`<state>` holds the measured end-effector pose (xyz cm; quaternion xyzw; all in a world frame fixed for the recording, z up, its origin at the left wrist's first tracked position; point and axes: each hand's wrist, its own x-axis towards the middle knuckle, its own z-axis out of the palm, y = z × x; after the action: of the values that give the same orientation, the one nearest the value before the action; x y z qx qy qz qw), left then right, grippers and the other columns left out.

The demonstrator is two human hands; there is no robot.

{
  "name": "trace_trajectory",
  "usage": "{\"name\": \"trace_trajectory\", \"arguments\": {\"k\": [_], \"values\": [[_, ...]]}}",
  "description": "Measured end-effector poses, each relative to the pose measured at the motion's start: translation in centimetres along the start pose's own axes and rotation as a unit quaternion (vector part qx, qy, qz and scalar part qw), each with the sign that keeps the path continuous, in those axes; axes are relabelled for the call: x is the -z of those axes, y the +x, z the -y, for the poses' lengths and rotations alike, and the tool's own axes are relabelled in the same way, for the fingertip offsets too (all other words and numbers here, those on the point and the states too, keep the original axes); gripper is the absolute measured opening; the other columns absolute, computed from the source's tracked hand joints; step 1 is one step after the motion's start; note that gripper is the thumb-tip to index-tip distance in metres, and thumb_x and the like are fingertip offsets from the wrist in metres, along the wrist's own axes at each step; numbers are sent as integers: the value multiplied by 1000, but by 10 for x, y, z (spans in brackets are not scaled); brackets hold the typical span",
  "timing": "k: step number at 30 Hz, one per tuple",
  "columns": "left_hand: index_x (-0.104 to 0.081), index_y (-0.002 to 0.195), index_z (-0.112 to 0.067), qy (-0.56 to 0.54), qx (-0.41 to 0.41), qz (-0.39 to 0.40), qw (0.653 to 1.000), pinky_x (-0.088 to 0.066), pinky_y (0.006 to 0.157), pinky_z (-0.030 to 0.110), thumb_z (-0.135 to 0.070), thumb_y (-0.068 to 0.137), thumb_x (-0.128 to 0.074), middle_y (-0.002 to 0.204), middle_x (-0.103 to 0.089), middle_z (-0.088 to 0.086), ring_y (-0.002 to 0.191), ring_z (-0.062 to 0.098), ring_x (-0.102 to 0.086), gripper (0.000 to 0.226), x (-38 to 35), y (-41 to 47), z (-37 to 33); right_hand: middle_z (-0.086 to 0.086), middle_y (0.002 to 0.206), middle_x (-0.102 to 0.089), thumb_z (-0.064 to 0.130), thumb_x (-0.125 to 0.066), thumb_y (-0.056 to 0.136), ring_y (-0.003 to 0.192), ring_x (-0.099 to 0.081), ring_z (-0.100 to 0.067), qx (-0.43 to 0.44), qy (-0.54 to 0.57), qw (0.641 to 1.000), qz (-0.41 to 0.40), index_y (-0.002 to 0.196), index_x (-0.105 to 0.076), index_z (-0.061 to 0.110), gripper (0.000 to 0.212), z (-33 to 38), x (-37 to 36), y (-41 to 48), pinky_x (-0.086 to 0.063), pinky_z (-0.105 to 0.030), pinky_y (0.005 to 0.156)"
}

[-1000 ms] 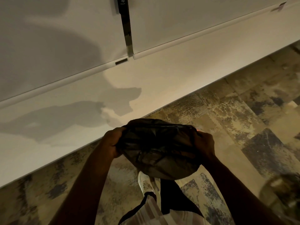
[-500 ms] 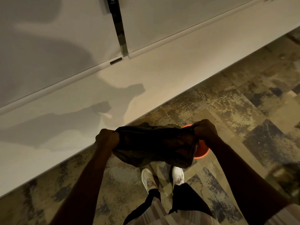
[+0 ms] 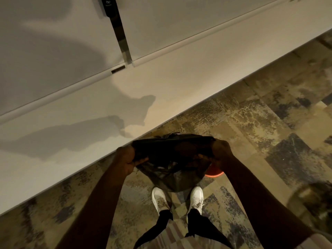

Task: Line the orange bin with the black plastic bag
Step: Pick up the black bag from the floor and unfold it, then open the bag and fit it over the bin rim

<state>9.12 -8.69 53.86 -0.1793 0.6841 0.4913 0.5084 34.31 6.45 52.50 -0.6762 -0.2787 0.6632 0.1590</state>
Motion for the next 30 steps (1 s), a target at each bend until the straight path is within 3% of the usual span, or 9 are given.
{"name": "trace_trajectory", "arguments": {"k": [3,7,10,12,14,16,19,24,30], "values": [[-67,101,7,38,-68,-36,996,-57,59,40,1,104,-54,98,-69,23,72,32,-64,14,-16,-7,-11,-11,67,-75,11,-49,109,66,-75,-23,117,-121,986,19,80,-67,8,33,32,-3,-10,-56,-29,50],[-70,86,-7,169,-365,-118,908,-42,66,30,-19,106,-43,87,-69,10,83,25,-63,36,-37,-33,-30,-19,109,-79,22,-44,112,107,-75,-35,442,-161,882,11,112,-77,7,36,73,-10,-8,-61,-49,89],[-61,138,7,183,-616,-170,747,-51,85,18,-22,107,-35,126,-68,9,109,10,-62,50,-42,-50,-26,-23,149,-58,1,-40,109,138,-60,-33,642,-99,760,-4,144,-57,-6,39,86,-14,-28,-54,-41,108],[-41,159,-1,179,-642,-131,734,-47,118,32,-28,108,-34,157,-52,15,142,28,-54,58,-49,-37,-9,-20,159,-46,0,-42,108,145,-52,-37,661,-119,740,-39,151,-50,4,44,75,-10,-21,-52,-37,112],[-34,164,-20,295,-564,-101,765,-49,116,56,-30,108,-35,159,-52,24,140,47,-57,57,-53,-16,7,-18,144,-63,19,-46,110,128,-66,-34,555,-194,808,-36,144,-62,12,38,57,-7,8,-57,-41,104],[-51,154,-14,437,-357,-47,824,-60,95,50,-23,110,-43,130,-70,28,111,44,-72,46,-49,9,26,-16,106,-76,30,-47,110,89,-74,-22,344,-275,898,21,118,-75,7,36,35,6,35,-64,-45,86],[-62,137,1,312,-69,-10,948,-62,91,48,-22,111,-51,123,-72,24,107,39,-73,37,-42,34,57,1,100,-65,26,-52,102,74,-66,-2,179,-381,906,37,110,-69,14,23,-14,43,83,-51,-12,55],[-52,151,0,167,-78,-96,978,-50,98,45,-11,113,-38,145,-60,23,128,44,-61,42,-42,34,83,7,101,-81,73,-65,85,104,-75,-20,184,-366,912,32,99,-79,38,40,-107,113,215,-54,-52,105],[-66,98,-5,-98,22,-33,994,-54,73,37,-4,106,-55,102,-65,14,87,27,-61,14,-59,25,89,-29,107,-70,30,-53,110,104,-65,-41,133,-282,949,-48,116,-75,-4,41,-19,90,55,-46,-44,91]]}}
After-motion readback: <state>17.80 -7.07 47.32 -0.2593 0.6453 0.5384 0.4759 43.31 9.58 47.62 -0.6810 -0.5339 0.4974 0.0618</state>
